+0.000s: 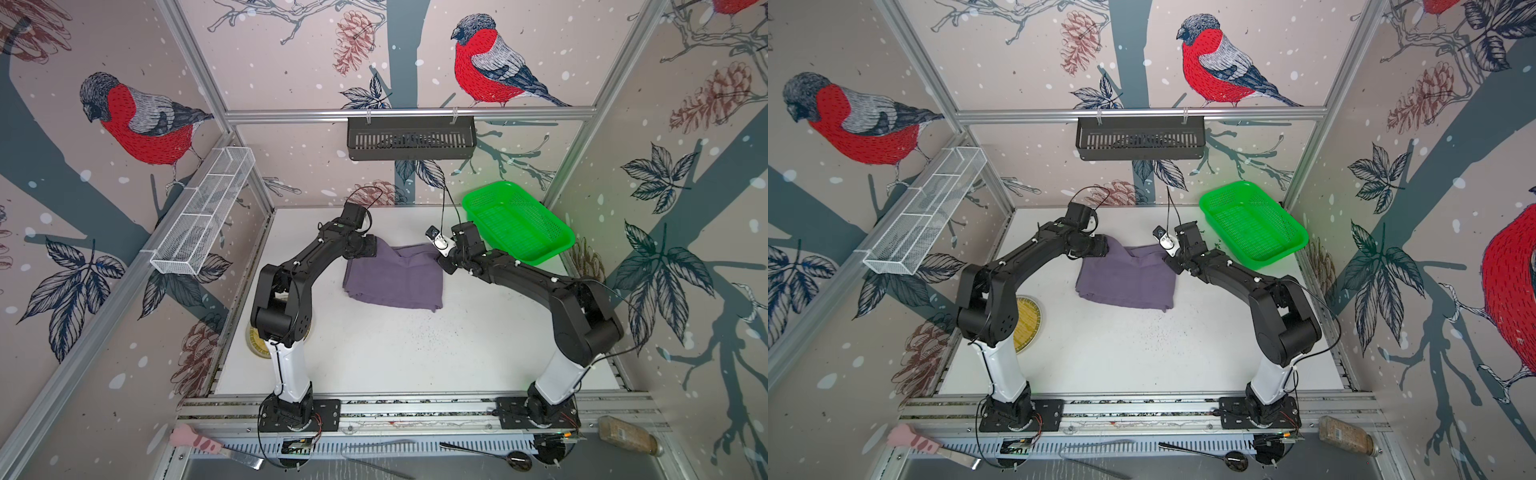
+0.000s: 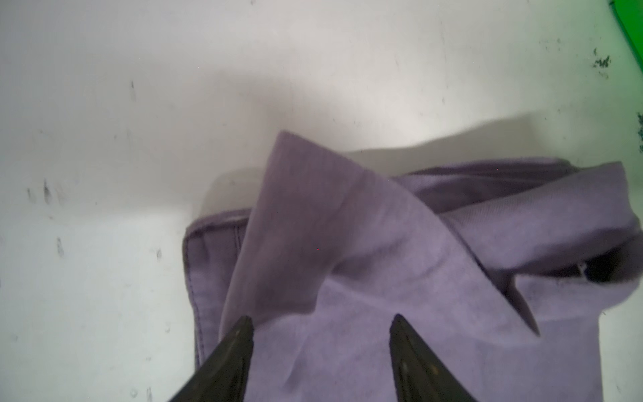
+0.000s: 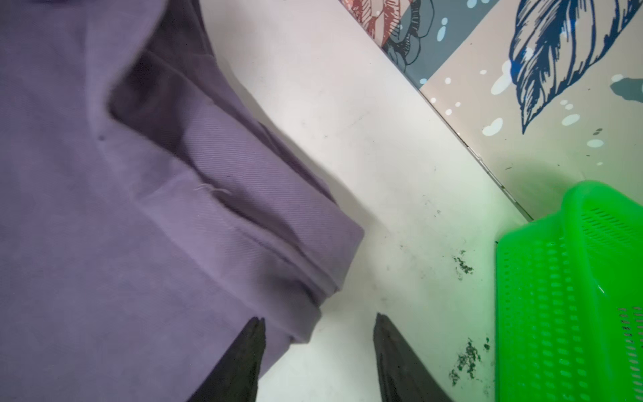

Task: Fold and stack the trousers
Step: Smooth out the trousers at the center of the table.

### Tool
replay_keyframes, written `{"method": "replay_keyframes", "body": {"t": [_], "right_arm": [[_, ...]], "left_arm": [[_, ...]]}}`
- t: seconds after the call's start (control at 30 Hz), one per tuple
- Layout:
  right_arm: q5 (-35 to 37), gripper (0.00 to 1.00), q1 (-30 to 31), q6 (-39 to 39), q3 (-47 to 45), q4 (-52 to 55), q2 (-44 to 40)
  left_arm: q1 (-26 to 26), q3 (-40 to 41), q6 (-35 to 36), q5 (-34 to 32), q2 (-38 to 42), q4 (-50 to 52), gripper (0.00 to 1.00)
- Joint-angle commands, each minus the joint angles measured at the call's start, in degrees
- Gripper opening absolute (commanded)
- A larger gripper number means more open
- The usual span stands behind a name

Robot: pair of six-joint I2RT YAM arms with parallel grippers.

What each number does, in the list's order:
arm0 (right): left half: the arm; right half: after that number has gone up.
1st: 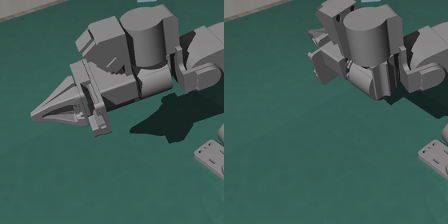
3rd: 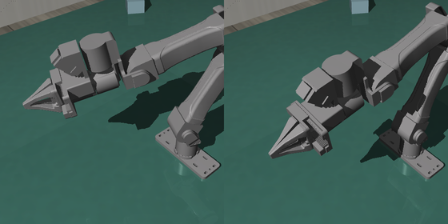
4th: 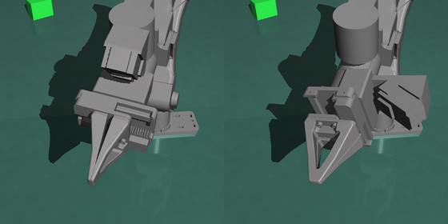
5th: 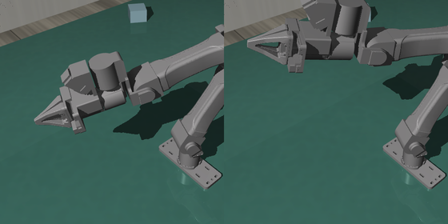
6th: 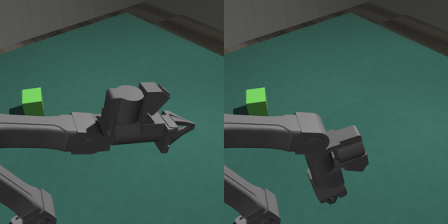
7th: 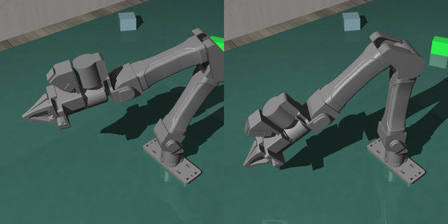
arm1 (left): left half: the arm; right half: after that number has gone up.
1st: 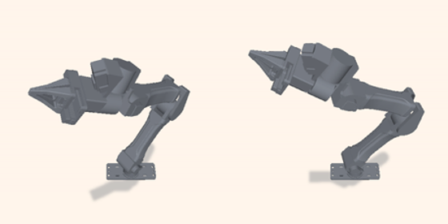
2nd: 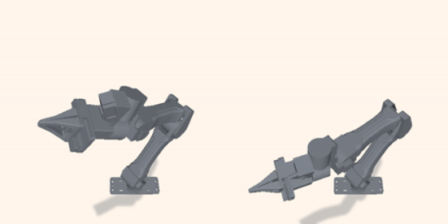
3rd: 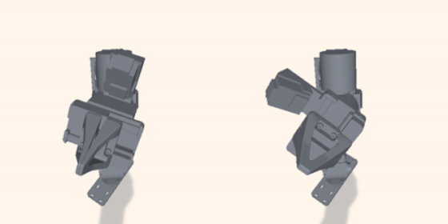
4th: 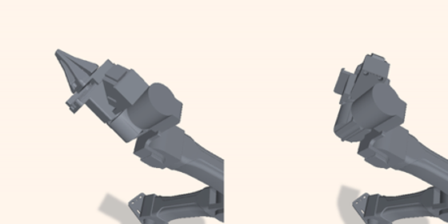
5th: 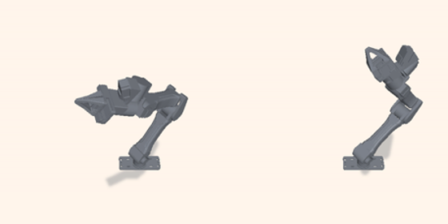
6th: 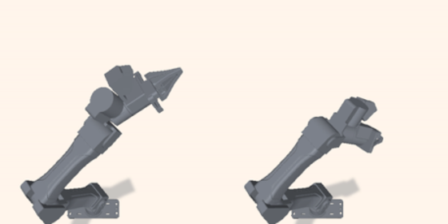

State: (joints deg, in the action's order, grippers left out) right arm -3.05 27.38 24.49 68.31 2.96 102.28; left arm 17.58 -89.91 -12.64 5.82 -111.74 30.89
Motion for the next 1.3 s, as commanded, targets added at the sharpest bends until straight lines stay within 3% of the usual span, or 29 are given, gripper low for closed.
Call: {"method": "replay_keyframes", "body": {"t": [0.0,0.33,0.77,1.27], "right_arm": [[-4.35,0.52,0.04,3.69,2.99,1.06,3.32],[-11.02,0.41,-1.22,6.70,9.48,7.22,10.42],[-13.09,0.05,-1.91,5.10,13.83,8.73,12.30],[-13.46,0.10,-6.22,2.03,22.82,11.44,17.65]], "left_arm": [[-0.23,-3.44,1.11,0.79,-2.95,2.67,0.63],[-1.90,0.69,-0.93,-2.12,-4.62,0.16,0.62],[-3.70,3.41,-1.33,-1.85,-5.93,-0.79,0.59],[-5.01,6.85,-1.08,-3.28,-5.06,-1.61,0.55]]}}
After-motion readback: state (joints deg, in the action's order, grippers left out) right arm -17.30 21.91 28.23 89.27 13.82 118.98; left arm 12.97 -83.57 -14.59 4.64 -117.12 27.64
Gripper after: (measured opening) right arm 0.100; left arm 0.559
